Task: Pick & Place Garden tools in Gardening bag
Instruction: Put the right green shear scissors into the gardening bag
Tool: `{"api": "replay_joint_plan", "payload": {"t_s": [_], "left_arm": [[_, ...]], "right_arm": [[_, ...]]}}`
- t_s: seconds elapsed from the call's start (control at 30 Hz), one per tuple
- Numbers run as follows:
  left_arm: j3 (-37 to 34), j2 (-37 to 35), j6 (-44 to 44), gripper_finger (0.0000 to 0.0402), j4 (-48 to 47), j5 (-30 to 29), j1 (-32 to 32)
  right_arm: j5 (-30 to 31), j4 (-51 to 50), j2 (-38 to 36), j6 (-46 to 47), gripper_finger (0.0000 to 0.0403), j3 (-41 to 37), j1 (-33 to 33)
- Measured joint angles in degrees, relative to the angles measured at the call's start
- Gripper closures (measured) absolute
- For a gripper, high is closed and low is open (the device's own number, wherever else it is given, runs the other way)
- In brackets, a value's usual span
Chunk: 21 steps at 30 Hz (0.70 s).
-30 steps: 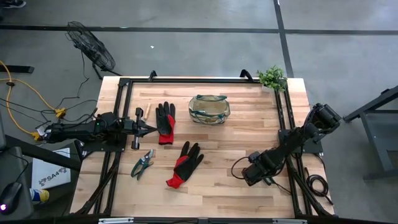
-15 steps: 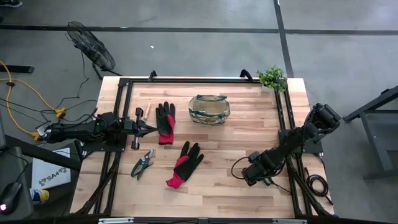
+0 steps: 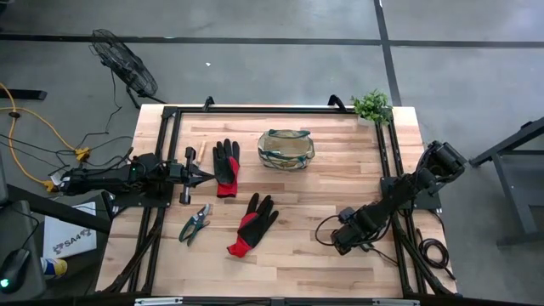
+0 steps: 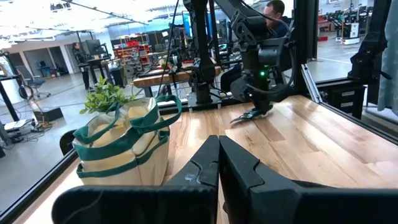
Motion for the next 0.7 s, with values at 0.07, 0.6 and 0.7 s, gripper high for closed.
{"api": "replay_joint_plan", "payload": {"t_s": [0.07, 0.6, 0.7], "left_arm": [[0.01, 0.00, 0.00, 0.0400, 0.00, 0.02, -0.01], [0.01, -0.01, 0.00, 0.0400, -0.01, 0.02, 0.00], [0.00, -0.01, 0.00, 0.0400, -0.01, 0.01, -0.01]], "right_arm": [[0.20, 0.54, 0.00, -0.95, 0.0357, 0.02, 0.00], [11.99, 0.37, 0.07, -17.75, 0.0359, 10.04, -3.02], [12.92, 0.37, 0.07, -22.44, 0.0359, 11.90, -4.08]]}}
